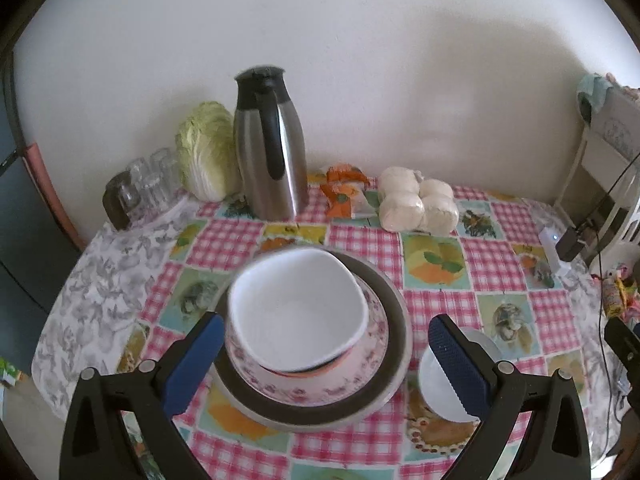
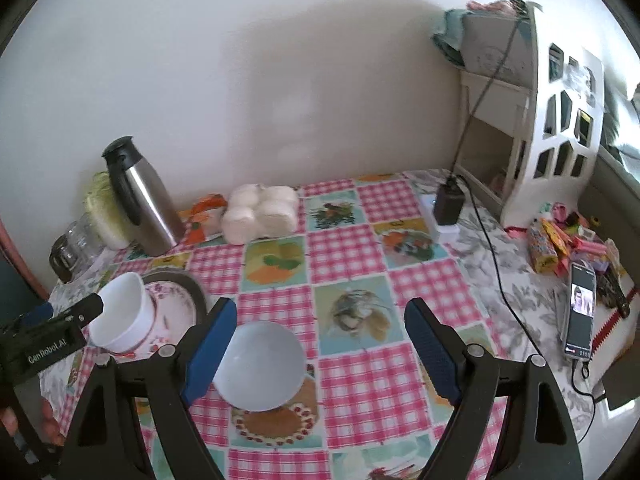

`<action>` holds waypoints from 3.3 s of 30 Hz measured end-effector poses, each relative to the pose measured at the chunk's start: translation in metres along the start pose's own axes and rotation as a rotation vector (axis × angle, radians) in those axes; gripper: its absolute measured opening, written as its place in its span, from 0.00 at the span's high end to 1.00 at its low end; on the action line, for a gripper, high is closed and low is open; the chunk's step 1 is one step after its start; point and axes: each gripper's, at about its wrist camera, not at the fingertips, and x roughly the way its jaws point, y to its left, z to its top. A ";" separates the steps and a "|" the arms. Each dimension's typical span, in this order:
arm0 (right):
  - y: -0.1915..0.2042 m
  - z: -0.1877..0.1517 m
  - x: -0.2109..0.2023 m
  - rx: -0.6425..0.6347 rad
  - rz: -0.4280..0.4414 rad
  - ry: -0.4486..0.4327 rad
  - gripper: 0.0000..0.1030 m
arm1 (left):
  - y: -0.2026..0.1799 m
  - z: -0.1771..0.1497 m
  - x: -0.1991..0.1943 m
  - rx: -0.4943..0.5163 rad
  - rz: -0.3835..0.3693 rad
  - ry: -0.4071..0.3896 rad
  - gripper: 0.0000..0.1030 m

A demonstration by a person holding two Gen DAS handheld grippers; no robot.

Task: Organize plates and bowls
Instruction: 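Move both grippers toward the pale blue bowl on the table, then close both grippers on the rim of the pale blue bowl, then lift the pale blue bowl off the table with both grippers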

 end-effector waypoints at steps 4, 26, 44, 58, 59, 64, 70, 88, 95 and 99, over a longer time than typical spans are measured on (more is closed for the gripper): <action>-0.016 -0.003 0.004 0.038 0.010 0.015 0.16 | -0.015 -0.006 0.007 -0.015 -0.088 0.048 0.00; -0.035 -0.031 0.071 0.048 -0.006 0.234 0.16 | -0.067 -0.053 0.067 -0.041 -0.199 0.329 0.11; -0.009 -0.055 0.120 0.010 0.109 0.387 0.53 | -0.051 -0.076 0.101 -0.220 -0.285 0.497 0.27; 0.006 -0.066 0.150 0.023 0.156 0.445 0.78 | -0.050 -0.088 0.125 -0.256 -0.222 0.533 0.44; 0.006 -0.067 0.152 0.027 0.158 0.449 0.78 | -0.050 -0.089 0.127 -0.257 -0.220 0.537 0.48; 0.009 -0.071 0.161 0.035 0.164 0.466 0.80 | -0.052 -0.094 0.136 -0.258 -0.208 0.555 0.52; 0.012 -0.076 0.172 0.049 0.168 0.482 0.80 | -0.052 -0.093 0.138 -0.263 -0.213 0.537 0.52; 0.013 -0.081 0.184 0.116 0.227 0.476 0.80 | -0.047 -0.091 0.145 -0.303 -0.221 0.489 0.52; 0.012 -0.083 0.185 0.129 0.244 0.471 0.80 | -0.044 -0.095 0.144 -0.327 -0.283 0.497 0.66; 0.006 -0.084 0.183 0.130 0.251 0.471 0.80 | -0.057 -0.096 0.142 -0.279 -0.290 0.501 0.68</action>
